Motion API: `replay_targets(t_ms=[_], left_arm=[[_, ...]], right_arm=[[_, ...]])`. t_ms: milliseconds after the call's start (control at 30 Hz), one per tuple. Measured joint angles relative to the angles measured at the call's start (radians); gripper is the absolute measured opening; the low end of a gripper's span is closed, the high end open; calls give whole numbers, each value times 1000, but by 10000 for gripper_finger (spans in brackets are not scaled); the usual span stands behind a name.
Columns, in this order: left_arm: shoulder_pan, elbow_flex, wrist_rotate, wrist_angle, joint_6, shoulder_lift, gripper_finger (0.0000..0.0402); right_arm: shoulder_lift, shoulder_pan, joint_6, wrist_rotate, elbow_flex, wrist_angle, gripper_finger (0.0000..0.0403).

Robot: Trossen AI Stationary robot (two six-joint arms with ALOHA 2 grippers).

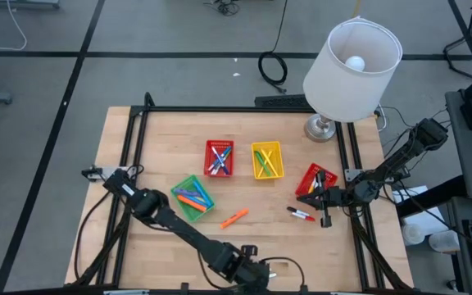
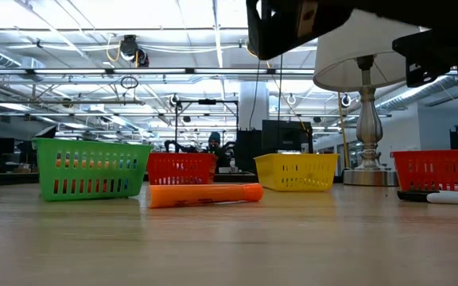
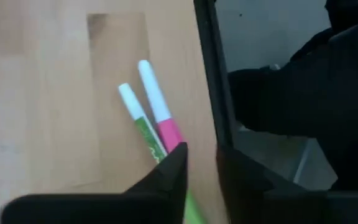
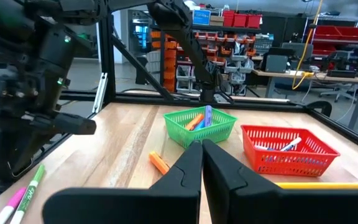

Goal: Pick & Place Markers
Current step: Put the light green highlighter into the left red bin

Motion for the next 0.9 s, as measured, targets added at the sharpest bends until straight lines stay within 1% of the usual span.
replay_targets(t_ms=[133, 233, 300, 400, 567, 767, 900], left_arm=[[2, -4, 1, -16, -2, 1, 156], [1, -5, -3, -19, 30, 2, 196], [1, -5, -16, -39, 51, 2, 215], [4, -6, -31, -73, 51, 7, 232], [20, -6, -32, -81, 51, 19, 233], [31, -7, 41, -66, 56, 64, 214], [32, -5, 50, -63, 59, 78, 204]], right_arm=[[0, 0, -11, 0, 0, 1, 0], [0, 0, -29, 2, 0, 9, 0], [0, 0, -42, 2, 0, 19, 0], [0, -1, -62, 2, 0, 37, 0], [0, -1, -80, 3, 0, 53, 0], [-1, -1, -80, 3, 0, 54, 0], [0, -2, -74, 3, 0, 53, 0]])
